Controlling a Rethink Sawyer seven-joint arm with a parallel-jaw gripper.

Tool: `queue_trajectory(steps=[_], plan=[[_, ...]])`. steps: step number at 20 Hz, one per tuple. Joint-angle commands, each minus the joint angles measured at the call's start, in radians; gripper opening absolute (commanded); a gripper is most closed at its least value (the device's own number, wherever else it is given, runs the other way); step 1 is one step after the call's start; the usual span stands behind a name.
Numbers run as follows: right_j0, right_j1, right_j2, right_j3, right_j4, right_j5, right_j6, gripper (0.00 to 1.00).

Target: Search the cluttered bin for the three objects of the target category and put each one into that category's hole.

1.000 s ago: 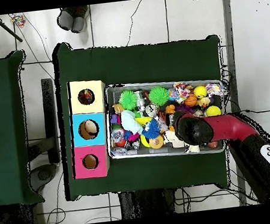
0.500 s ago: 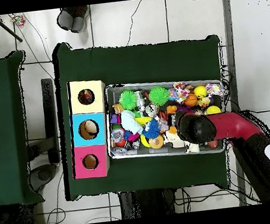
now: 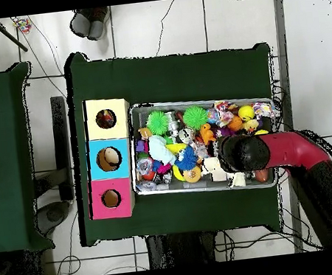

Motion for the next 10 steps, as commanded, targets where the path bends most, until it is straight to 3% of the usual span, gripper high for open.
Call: queue_trajectory(steps=[1,5,10], plan=[[0.031,-0.061,0.054,-0.006,0.067,0.19,-0.163,1.0],[0.071,-0.079,0.032,-0.022,0.101,0.184,-0.055,1.0],[0.136,0.031,-0.029,-0.132,0.058,0.133,0.01,1.0]])
